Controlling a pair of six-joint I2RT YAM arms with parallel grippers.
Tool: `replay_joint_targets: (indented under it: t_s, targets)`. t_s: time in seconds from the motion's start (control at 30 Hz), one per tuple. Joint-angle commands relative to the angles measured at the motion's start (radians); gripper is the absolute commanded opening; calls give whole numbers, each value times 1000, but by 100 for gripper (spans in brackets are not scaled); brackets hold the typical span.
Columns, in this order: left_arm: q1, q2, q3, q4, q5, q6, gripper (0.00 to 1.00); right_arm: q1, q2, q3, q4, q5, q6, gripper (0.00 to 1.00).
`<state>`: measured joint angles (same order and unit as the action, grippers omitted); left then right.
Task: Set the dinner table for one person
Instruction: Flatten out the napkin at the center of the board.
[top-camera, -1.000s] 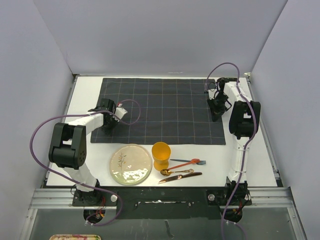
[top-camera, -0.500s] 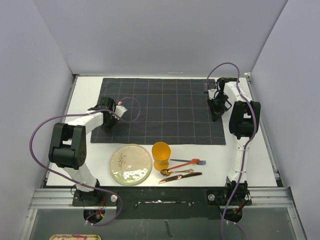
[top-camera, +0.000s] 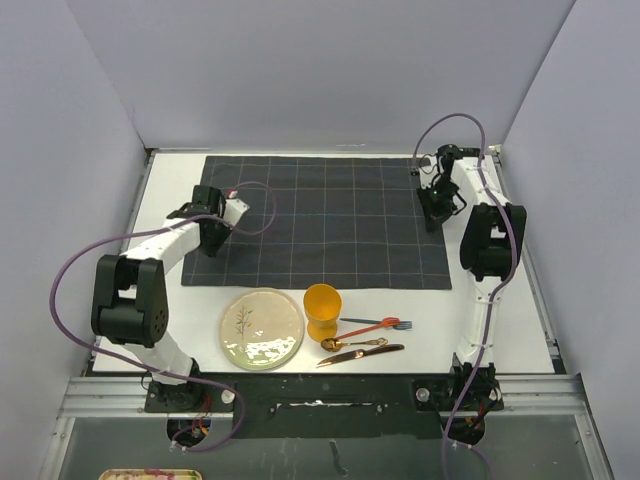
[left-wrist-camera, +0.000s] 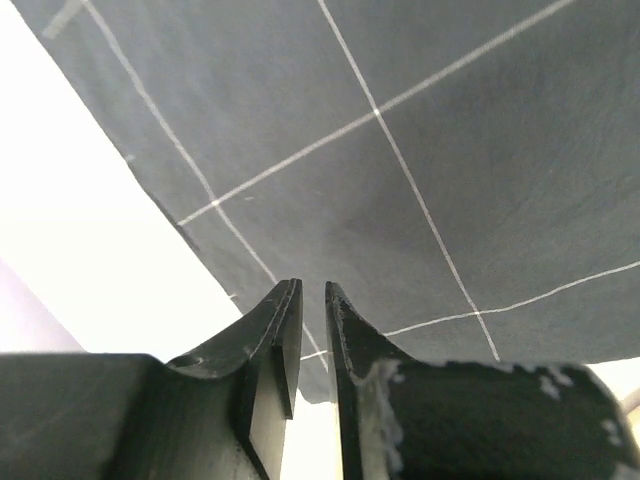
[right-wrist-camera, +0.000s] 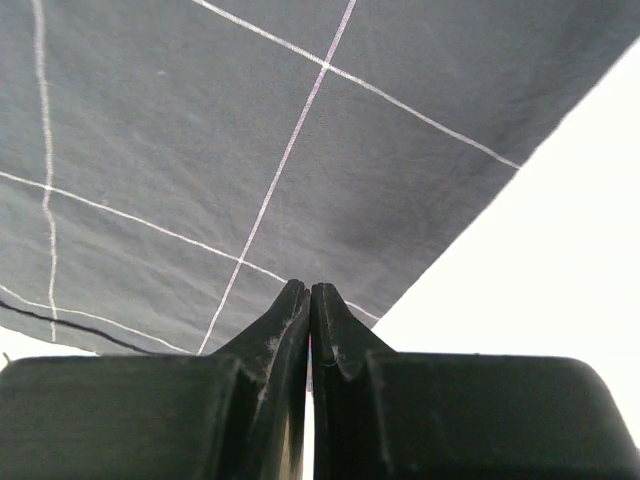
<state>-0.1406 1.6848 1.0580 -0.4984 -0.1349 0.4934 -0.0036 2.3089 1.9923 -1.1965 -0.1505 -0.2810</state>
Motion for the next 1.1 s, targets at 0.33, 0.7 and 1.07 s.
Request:
replay_joint_targets:
  t_s: [0.33,0.7,1.07]
  targets:
    - [17,-258,79,12,41,-77,43,96,-251,10,6,-80,7,11]
    - [174,-495,-2,-3,326,-200,54,257,-572,-354,131,-202,-37,28]
    - [173,-609,-135,21,390,-203,54,379,-663,-385,159,-166,-60,25]
